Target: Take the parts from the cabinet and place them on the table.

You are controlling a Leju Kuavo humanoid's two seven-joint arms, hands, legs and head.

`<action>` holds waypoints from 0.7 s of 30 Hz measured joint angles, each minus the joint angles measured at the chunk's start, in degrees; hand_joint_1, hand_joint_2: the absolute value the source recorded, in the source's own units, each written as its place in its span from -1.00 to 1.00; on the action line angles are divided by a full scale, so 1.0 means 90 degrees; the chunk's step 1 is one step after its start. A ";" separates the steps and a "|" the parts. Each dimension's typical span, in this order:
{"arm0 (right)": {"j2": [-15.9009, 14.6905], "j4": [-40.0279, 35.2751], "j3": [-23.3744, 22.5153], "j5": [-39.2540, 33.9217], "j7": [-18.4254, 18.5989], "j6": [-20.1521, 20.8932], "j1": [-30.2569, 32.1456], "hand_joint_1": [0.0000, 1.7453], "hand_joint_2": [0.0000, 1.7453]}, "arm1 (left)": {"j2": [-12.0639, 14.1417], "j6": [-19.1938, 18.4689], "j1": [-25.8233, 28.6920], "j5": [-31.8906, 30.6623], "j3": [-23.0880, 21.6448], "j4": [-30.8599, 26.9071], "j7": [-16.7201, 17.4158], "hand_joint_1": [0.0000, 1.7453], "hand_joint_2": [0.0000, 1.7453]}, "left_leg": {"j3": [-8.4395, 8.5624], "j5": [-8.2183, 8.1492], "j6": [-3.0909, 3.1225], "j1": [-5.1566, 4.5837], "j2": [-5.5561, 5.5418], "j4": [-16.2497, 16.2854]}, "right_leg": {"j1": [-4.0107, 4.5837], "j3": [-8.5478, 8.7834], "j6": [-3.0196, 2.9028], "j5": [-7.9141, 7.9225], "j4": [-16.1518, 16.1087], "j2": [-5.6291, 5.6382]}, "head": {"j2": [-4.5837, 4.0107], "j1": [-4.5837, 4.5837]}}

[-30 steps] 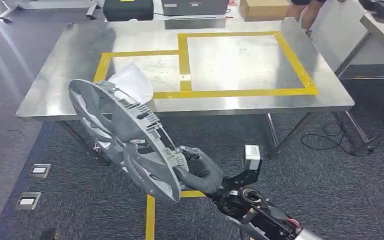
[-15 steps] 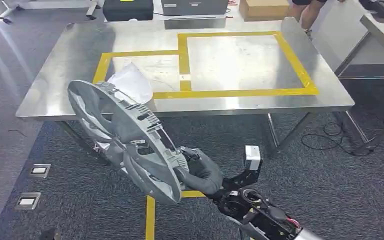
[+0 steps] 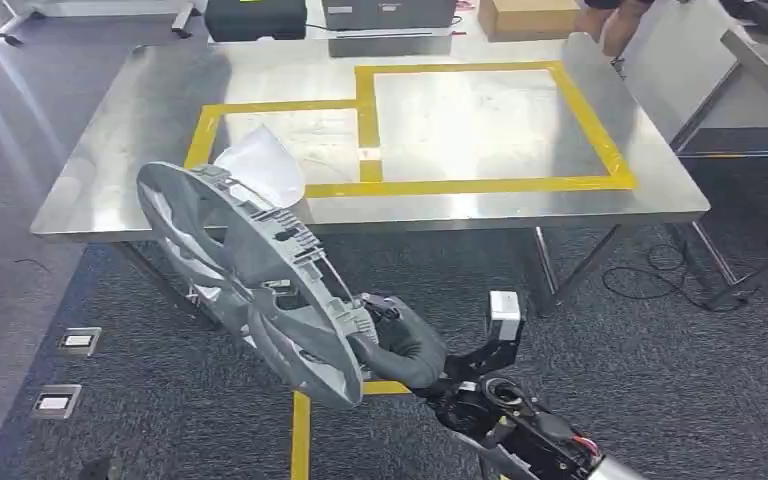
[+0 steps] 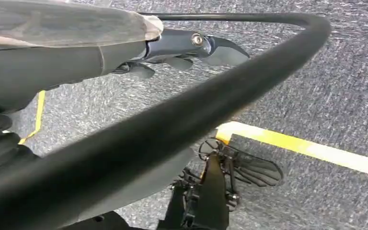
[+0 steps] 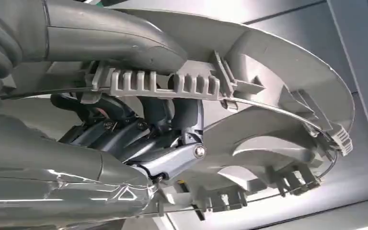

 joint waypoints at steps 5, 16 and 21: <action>0.0000 0.0000 0.0000 0.0000 0.0000 0.0002 -0.0001 1.00 1.00 | 0.0002 0.0000 0.0001 0.0000 0.0000 0.0000 0.0000 -1.00 1.00 | -0.0001 -0.0027 0.0038 -0.0025 -0.0007 0.0025 | -0.0028 0.0007 0.0032 -0.0019 -0.0001 -0.0001 | 0.0000 -0.0015; 0.0002 0.0017 0.0000 0.0000 -0.0002 0.0015 -0.0004 1.00 1.00 | 0.0005 0.0000 -0.0010 0.0005 -0.0002 0.0000 0.0000 -1.00 1.00 | 0.0264 -0.0124 0.0127 0.0077 0.0029 -0.0122 | -0.0138 -0.1205 0.0223 -0.0629 0.2108 -0.0054 | 0.0000 0.0114; 0.0002 0.0046 0.0002 0.0000 -0.0007 0.0024 -0.0023 1.00 1.00 | 0.0007 -0.0002 -0.0021 0.0007 -0.0002 0.0002 0.0000 -1.00 1.00 | 0.0343 -0.0277 -0.0081 0.0082 -0.0015 -0.0007 | -0.0165 -0.0465 0.0213 0.0351 0.0221 -0.0048 | 0.0000 0.0248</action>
